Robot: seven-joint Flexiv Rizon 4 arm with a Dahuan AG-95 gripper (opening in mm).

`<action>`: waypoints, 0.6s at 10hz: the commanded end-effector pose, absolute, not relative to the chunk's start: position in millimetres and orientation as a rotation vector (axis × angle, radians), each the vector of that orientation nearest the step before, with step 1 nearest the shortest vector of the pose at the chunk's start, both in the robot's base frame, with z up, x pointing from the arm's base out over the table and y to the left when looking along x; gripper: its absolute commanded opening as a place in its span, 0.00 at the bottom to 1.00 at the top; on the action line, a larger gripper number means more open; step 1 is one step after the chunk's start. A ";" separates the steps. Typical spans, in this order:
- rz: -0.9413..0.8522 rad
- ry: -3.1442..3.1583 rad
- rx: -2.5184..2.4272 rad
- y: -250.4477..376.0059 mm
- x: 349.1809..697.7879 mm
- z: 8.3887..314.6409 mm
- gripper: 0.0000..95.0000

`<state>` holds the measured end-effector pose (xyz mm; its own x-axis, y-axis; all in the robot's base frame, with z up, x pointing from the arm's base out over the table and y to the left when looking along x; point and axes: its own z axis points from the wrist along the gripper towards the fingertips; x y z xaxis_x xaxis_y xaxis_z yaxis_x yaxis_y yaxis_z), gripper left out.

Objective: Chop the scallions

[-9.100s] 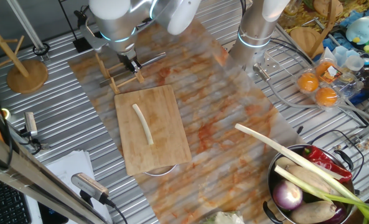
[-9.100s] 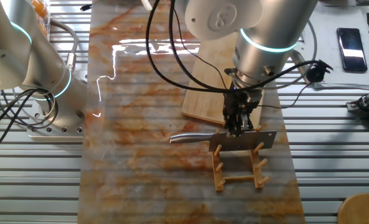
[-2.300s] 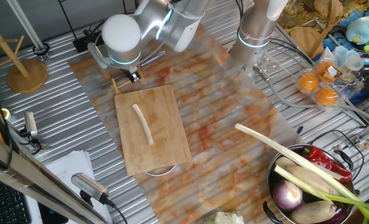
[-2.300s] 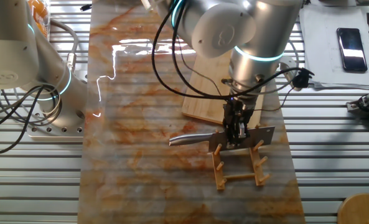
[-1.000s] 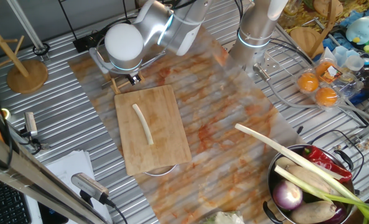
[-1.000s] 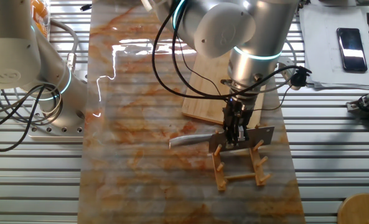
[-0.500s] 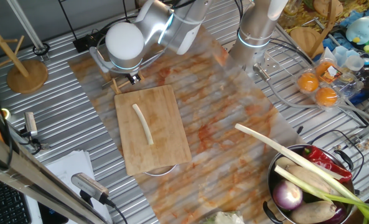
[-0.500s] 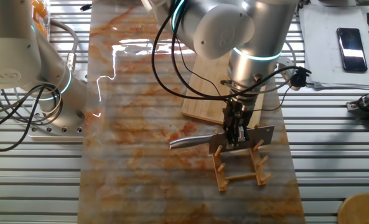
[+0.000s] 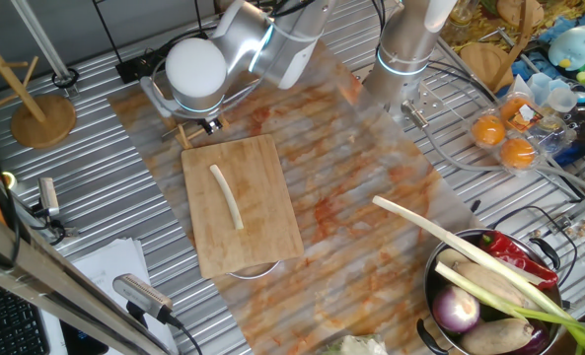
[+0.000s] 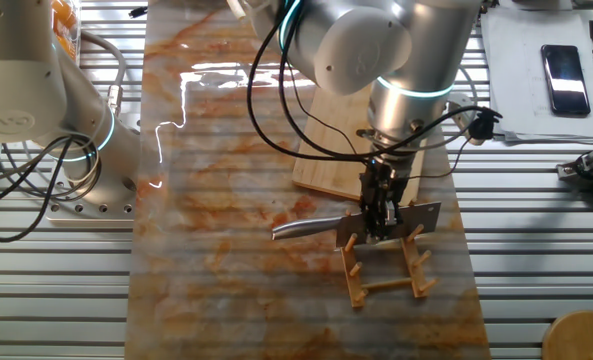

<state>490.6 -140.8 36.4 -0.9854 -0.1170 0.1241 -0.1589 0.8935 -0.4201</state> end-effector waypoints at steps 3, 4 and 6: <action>0.662 -2.960 0.211 -141.0 492.9 34.2 0.00; 0.657 -2.954 0.201 -140.8 492.9 35.1 0.00; 0.655 -2.948 0.217 -141.1 492.6 38.6 0.00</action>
<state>491.6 -141.7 38.4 -0.9831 -0.1082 0.1474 -0.1602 0.8984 -0.4089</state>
